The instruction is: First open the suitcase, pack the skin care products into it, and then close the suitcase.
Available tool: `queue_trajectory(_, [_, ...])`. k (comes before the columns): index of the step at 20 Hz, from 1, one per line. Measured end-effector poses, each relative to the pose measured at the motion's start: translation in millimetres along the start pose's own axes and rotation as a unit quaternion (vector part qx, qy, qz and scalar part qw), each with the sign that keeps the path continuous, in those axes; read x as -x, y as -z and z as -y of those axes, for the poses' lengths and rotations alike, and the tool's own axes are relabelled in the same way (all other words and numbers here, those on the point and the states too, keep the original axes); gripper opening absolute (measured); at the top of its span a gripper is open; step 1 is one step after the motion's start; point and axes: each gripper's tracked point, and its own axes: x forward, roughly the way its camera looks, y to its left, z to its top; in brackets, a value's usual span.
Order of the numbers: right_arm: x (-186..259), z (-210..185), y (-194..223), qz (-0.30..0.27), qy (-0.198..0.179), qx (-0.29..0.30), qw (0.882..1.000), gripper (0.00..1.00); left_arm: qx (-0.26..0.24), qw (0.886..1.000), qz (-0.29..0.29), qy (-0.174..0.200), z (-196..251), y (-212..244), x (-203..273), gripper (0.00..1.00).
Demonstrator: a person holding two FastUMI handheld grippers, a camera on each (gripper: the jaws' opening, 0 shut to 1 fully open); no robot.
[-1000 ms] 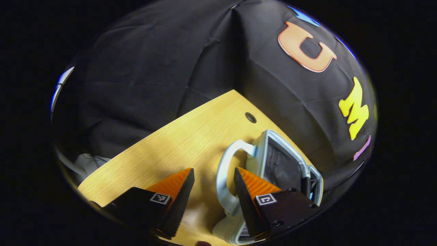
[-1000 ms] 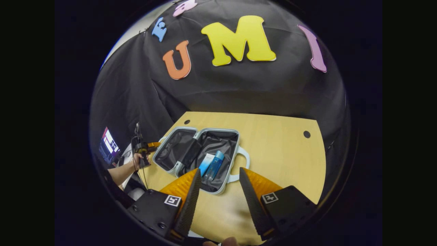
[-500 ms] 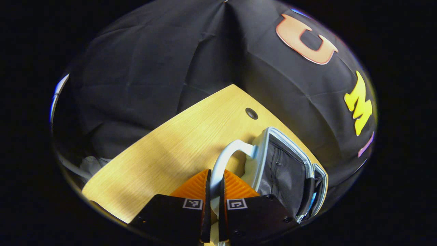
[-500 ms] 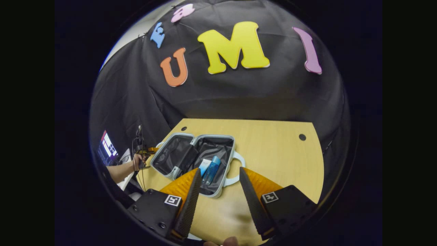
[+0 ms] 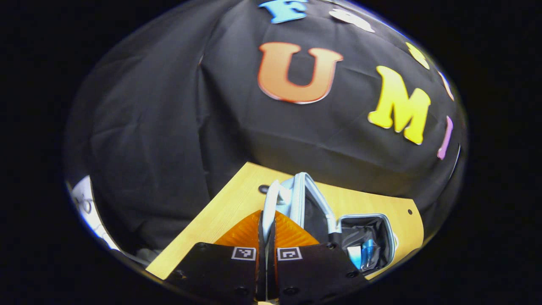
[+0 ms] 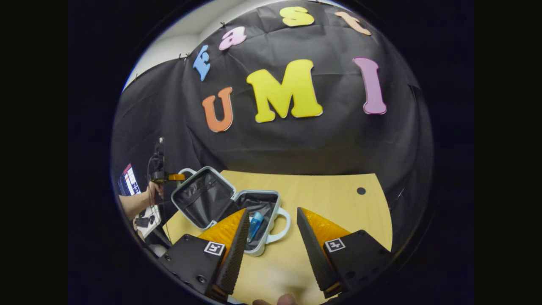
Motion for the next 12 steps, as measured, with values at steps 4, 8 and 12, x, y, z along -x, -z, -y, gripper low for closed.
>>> queue_trajectory(4, [24, 40, -3, 0.035, 0.036, -0.031, 0.998, 0.68, -0.056, 0.997, 0.055, 0.02, 110, -36, 42, 0.04])
queue_trajectory(8, [56, 89, 1, 0.053, 0.077, -0.041, 0.995, 0.68, -0.07, 0.992, 0.078, 0.069, 215, -25, 57, 0.04])
queue_trajectory(12, [94, 139, 2, 0.059, 0.132, -0.013, 0.989, 0.68, -0.088, 0.988, 0.078, 0.104, 301, 28, 64, 0.04])
